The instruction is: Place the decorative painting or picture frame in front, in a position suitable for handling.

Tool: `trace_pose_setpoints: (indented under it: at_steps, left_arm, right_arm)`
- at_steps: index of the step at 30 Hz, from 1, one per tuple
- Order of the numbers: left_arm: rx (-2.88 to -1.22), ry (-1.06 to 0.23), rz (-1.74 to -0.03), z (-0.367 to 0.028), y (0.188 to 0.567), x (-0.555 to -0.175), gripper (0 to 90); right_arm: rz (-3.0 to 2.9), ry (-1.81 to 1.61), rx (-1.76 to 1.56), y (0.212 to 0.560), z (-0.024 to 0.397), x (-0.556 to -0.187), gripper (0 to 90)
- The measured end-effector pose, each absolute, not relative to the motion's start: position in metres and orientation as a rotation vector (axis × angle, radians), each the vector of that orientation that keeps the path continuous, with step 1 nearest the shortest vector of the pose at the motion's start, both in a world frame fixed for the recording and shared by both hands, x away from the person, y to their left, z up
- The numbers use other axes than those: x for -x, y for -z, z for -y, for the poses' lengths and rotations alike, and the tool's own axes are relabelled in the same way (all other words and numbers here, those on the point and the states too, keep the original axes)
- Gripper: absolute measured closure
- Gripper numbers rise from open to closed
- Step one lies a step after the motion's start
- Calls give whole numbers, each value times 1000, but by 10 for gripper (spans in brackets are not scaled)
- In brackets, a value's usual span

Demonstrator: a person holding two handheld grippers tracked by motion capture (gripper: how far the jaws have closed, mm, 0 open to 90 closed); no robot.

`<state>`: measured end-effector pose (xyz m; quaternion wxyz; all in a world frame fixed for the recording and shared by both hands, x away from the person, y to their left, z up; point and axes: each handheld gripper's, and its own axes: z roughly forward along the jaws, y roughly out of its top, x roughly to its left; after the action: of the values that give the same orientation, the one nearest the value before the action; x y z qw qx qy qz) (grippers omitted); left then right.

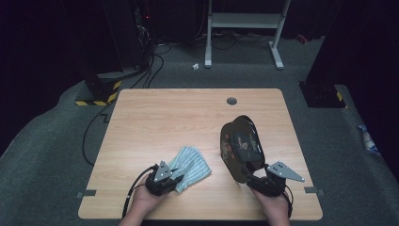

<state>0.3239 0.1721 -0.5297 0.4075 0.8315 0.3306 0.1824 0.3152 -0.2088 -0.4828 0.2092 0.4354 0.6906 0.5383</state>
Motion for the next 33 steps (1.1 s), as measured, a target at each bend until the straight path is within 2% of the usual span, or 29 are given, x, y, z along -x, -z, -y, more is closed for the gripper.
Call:
trace_pose_setpoints:
  at_steps: [5,11,24,28,33]
  left_arm:
    - [-2060,-462,-853,-175,529,-323,690]
    - [-1963,-403,-869,-184,528,-325,708]
    - [-1826,-422,-840,-204,511,-317,711]
    - [-1820,-468,-814,-205,503,-314,711]
    - [-1808,-456,-776,-202,497,-309,714]
  right_arm:
    - [-1919,-1501,-1197,481,210,-313,328]
    - [-1897,-1482,-1194,479,212,-310,331]
    - [-1871,-1485,-1177,473,206,-308,337]
    - [-1883,-1484,-1168,474,203,-307,338]
    - [-1865,-1491,-1162,470,206,-306,342]
